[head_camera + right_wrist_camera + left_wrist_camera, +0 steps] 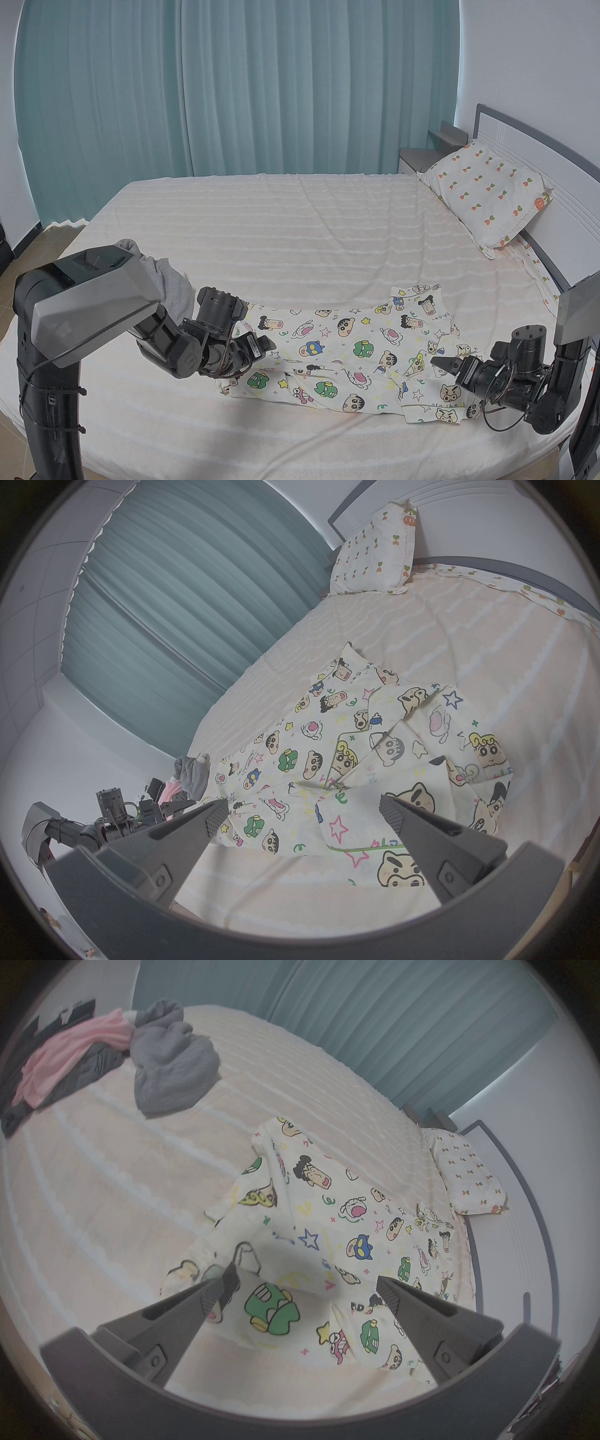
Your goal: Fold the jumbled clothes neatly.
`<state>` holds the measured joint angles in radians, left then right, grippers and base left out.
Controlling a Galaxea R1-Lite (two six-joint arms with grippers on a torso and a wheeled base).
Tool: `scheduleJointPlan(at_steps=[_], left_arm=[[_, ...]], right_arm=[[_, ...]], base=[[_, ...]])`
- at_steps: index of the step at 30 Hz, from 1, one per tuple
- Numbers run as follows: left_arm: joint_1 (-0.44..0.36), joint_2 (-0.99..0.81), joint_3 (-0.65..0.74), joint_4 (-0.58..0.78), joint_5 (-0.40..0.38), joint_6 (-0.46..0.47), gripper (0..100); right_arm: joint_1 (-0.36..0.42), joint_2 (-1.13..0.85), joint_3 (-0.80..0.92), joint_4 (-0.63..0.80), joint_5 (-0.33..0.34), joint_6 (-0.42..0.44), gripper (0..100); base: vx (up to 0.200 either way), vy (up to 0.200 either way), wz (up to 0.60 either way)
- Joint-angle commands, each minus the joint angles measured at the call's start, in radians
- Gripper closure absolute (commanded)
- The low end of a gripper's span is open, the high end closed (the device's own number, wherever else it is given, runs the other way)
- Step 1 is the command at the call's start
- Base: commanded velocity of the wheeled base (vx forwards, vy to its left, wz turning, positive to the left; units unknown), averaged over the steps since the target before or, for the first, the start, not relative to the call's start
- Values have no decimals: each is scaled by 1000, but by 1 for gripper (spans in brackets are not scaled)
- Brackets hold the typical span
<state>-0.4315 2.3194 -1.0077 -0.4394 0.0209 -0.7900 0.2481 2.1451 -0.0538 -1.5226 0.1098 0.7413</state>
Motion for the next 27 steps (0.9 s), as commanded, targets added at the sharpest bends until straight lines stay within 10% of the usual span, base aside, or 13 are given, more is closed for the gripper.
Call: scheduleJointPlan(at_steps=[1, 27], left_arm=[[-16, 46, -60, 27, 17, 5, 0], [-70, 160, -243, 215, 143, 91, 0]], right_arm=[[-1, 7, 3, -1, 1, 0, 0], [-7, 2, 3, -2, 1, 1, 0]], base=[[0, 0, 0], [0, 0, 0]])
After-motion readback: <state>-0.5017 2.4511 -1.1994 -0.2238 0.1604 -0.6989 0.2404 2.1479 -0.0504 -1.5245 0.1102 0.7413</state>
